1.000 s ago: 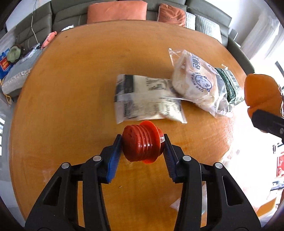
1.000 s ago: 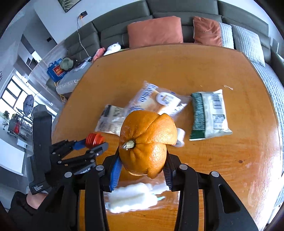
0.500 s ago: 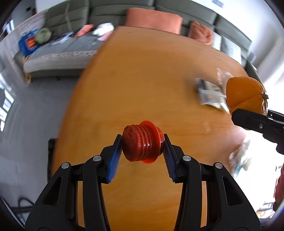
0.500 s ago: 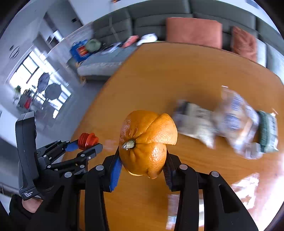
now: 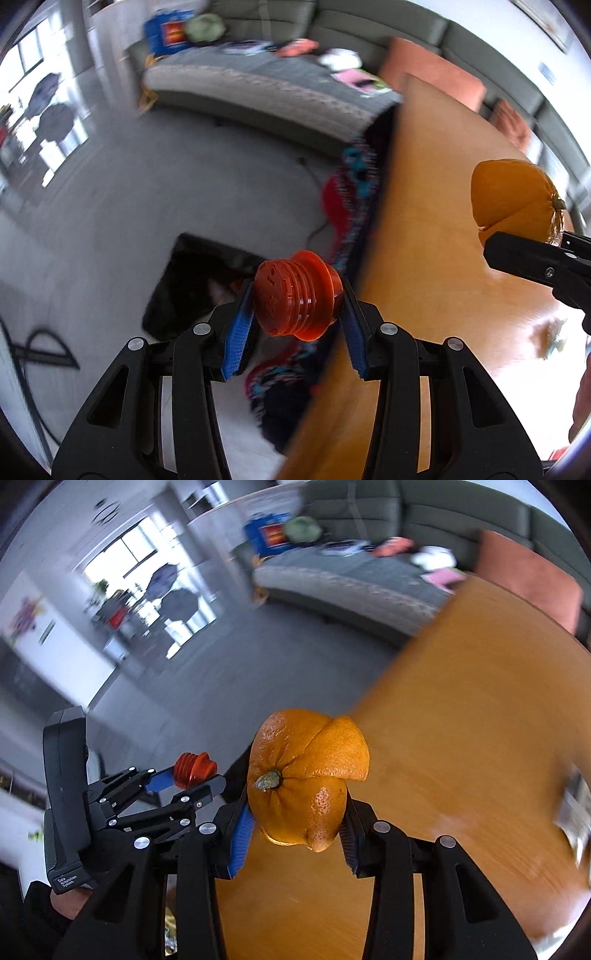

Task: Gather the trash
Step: 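Carry cap and orange over the black bin and open both tools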

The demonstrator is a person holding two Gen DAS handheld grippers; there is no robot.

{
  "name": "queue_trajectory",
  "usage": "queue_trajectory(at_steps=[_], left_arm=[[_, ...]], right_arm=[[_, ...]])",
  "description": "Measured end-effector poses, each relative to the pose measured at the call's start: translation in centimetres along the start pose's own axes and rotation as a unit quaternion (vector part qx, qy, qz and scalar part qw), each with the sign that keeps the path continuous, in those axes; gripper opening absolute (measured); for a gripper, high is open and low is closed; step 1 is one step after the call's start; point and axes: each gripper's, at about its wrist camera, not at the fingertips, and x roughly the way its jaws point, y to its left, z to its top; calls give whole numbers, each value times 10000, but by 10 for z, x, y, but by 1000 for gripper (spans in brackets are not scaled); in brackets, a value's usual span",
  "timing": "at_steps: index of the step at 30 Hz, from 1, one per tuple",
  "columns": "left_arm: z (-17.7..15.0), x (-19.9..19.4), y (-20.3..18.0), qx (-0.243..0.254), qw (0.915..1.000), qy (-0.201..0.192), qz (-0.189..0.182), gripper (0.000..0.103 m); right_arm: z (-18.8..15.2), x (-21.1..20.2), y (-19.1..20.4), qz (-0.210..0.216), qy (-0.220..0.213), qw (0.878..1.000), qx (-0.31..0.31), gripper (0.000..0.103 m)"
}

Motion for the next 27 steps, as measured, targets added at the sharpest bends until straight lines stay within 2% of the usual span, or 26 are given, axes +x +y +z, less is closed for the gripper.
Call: queue_trajectory(at_steps=[3,11,12,13,14,15,20,27], left_arm=[[-8,-2,33,-321,9993,23,193,44],[-15,5,90,-873,9942,179,604,45],[-16,6,98,-906,9937,201,629,53],[-15,7,103,-954,9929,220,681,64],[-13,8,109,-1053,9909,210,814,95],[-13,6,116,-1111,9899,142,874,97],[-7,3,130,-1337,9866,116,929,97],[-3,-4,127,-1329,9871,-5,898,97]], right_arm=[[15,20,23,127,136,9996,-211,42],[45,76,79,464,513,9956,-636,44],[50,83,84,510,574,9949,-653,49],[60,93,89,510,612,9948,-640,61],[66,96,92,501,584,9950,-639,64],[72,99,95,486,537,9952,-655,65],[83,100,98,374,416,9958,-720,65],[69,83,78,292,340,9977,-515,65]])
